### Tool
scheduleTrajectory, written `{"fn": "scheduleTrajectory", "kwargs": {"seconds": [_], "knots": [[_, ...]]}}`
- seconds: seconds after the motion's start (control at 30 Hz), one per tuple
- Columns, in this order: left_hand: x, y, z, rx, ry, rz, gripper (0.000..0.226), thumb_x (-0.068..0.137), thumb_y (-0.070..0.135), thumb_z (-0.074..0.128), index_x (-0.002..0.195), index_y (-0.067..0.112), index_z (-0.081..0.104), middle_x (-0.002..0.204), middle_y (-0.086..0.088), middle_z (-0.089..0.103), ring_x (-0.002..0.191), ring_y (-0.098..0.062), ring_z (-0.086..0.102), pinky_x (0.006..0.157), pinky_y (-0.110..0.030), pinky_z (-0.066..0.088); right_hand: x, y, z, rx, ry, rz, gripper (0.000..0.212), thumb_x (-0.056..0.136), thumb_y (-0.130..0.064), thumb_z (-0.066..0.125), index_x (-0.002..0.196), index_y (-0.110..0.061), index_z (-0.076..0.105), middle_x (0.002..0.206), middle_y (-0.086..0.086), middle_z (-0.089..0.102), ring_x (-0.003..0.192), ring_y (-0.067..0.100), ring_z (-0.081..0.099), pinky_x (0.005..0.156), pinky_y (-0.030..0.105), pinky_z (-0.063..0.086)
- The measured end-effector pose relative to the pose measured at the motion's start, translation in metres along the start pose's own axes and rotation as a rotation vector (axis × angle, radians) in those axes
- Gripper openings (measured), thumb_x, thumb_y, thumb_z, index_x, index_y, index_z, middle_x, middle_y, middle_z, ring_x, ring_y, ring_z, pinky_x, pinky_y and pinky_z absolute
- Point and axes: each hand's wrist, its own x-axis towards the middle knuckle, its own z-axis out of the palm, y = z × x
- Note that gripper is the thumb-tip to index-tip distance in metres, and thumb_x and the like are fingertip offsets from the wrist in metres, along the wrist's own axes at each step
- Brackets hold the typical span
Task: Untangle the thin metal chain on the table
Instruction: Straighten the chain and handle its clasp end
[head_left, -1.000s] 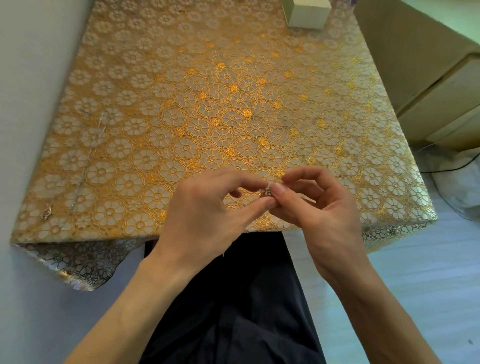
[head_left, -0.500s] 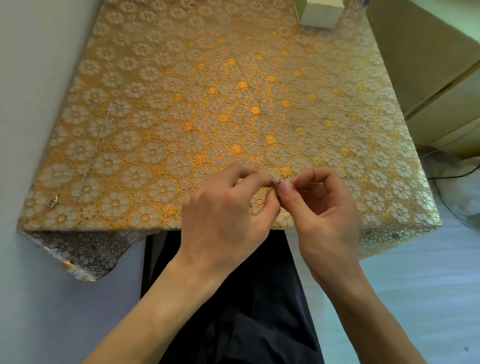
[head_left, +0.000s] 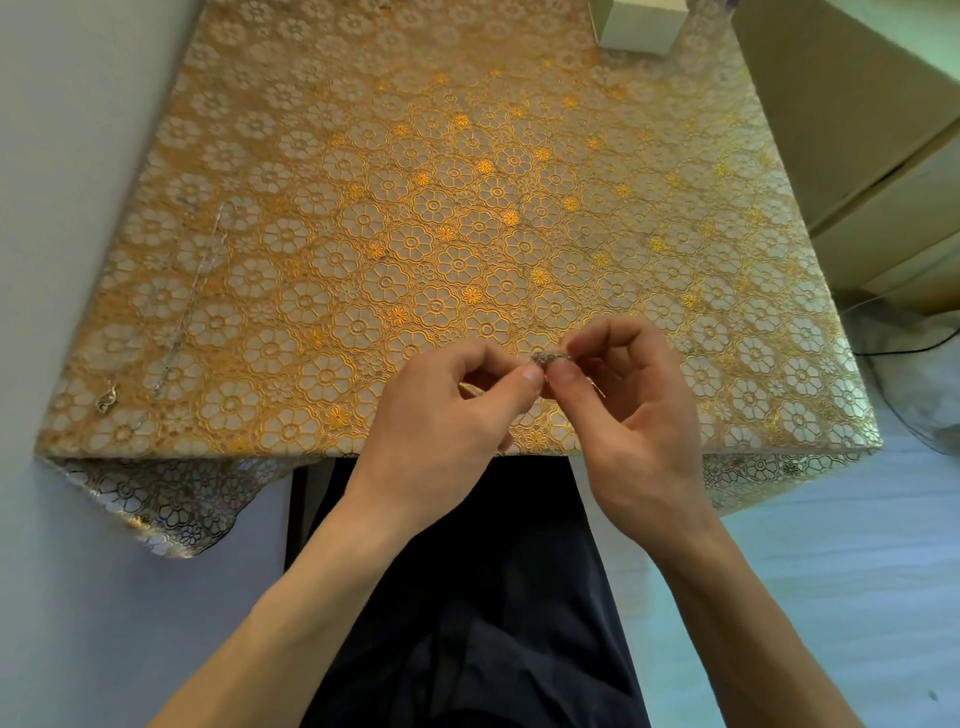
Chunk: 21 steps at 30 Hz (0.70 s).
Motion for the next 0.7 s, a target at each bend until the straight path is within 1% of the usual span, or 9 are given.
{"fn": "scheduleTrajectory", "kwargs": {"seconds": [0.1,0.2,0.3,0.37,0.43,0.5,0.6,0.63,0.7], "knots": [[0.001,0.002,-0.001,-0.039,-0.005,-0.005,0.016,0.092,0.029,0.069,0.077,0.026,0.071,0.074,0.007,0.072,0.057,-0.01,0.065,0.057,-0.02,0.048,0.001,0.001,-0.003,0.05,-0.013,0.049,0.015,0.09,-0.002,0.059,0.097,-0.014,0.053,0.09,0.0,0.059,0.082,0.014,0.06,0.076,0.026,0.054],[0.001,0.003,0.002,-0.097,-0.005,0.003,0.015,0.093,0.028,0.069,0.079,0.024,0.071,0.073,0.007,0.071,0.055,-0.01,0.063,0.052,-0.013,0.041,0.0,0.001,-0.002,0.166,0.006,0.105,0.013,0.088,-0.004,0.059,0.096,-0.011,0.052,0.085,-0.005,0.062,0.078,0.012,0.063,0.077,0.034,0.054],[0.0,0.004,0.008,-0.146,0.014,0.018,0.015,0.094,0.025,0.068,0.079,0.021,0.069,0.068,0.007,0.068,0.053,-0.01,0.061,0.052,-0.015,0.043,0.0,0.0,0.002,0.299,0.044,0.161,0.015,0.084,-0.002,0.058,0.095,-0.011,0.052,0.081,-0.004,0.061,0.073,0.011,0.063,0.073,0.035,0.051],[-0.001,0.003,0.012,-0.175,0.027,0.018,0.016,0.094,0.023,0.068,0.078,0.02,0.067,0.061,0.009,0.066,0.051,-0.011,0.06,0.053,-0.021,0.047,-0.001,0.0,0.005,0.439,0.077,0.242,0.016,0.081,-0.001,0.058,0.093,-0.012,0.053,0.08,-0.001,0.061,0.073,0.013,0.061,0.067,0.03,0.051],[-0.003,0.002,0.014,-0.206,0.024,0.002,0.018,0.095,0.02,0.067,0.077,0.018,0.066,0.057,0.009,0.063,0.05,-0.011,0.057,0.052,-0.022,0.047,-0.002,0.001,0.008,0.544,0.1,0.31,0.016,0.08,-0.002,0.059,0.091,-0.013,0.055,0.081,0.002,0.059,0.074,0.015,0.06,0.063,0.028,0.05],[-0.003,0.003,0.013,-0.251,0.015,-0.036,0.019,0.095,0.016,0.065,0.076,0.015,0.065,0.054,0.007,0.059,0.046,-0.011,0.054,0.048,-0.018,0.042,-0.002,0.004,0.009,0.487,0.123,0.305,0.016,0.079,-0.004,0.06,0.09,-0.014,0.056,0.083,0.002,0.059,0.075,0.015,0.06,0.064,0.028,0.048],[-0.002,0.005,0.01,-0.317,-0.001,-0.094,0.02,0.094,0.013,0.064,0.074,0.012,0.064,0.054,0.001,0.054,0.042,-0.009,0.048,0.043,-0.012,0.035,-0.001,0.006,0.009,0.281,0.133,0.203,0.018,0.079,-0.004,0.061,0.092,-0.015,0.055,0.082,-0.004,0.061,0.075,0.011,0.058,0.066,0.025,0.047],[-0.002,0.006,0.01,-0.323,-0.003,-0.1,0.02,0.094,0.013,0.064,0.074,0.012,0.064,0.056,-0.005,0.055,0.042,-0.009,0.047,0.043,-0.012,0.034,-0.001,0.006,0.009,0.256,0.127,0.186,0.018,0.079,-0.003,0.061,0.092,-0.015,0.055,0.081,-0.006,0.061,0.075,0.01,0.057,0.066,0.024,0.047],[-0.001,0.007,0.01,-0.315,-0.007,-0.098,0.022,0.094,0.014,0.063,0.072,0.012,0.064,0.065,-0.023,0.056,0.043,-0.01,0.046,0.044,-0.011,0.034,0.001,0.006,0.007,0.222,0.109,0.164,0.019,0.079,-0.002,0.061,0.092,-0.014,0.054,0.082,-0.007,0.06,0.075,0.01,0.056,0.067,0.024,0.047]]}}
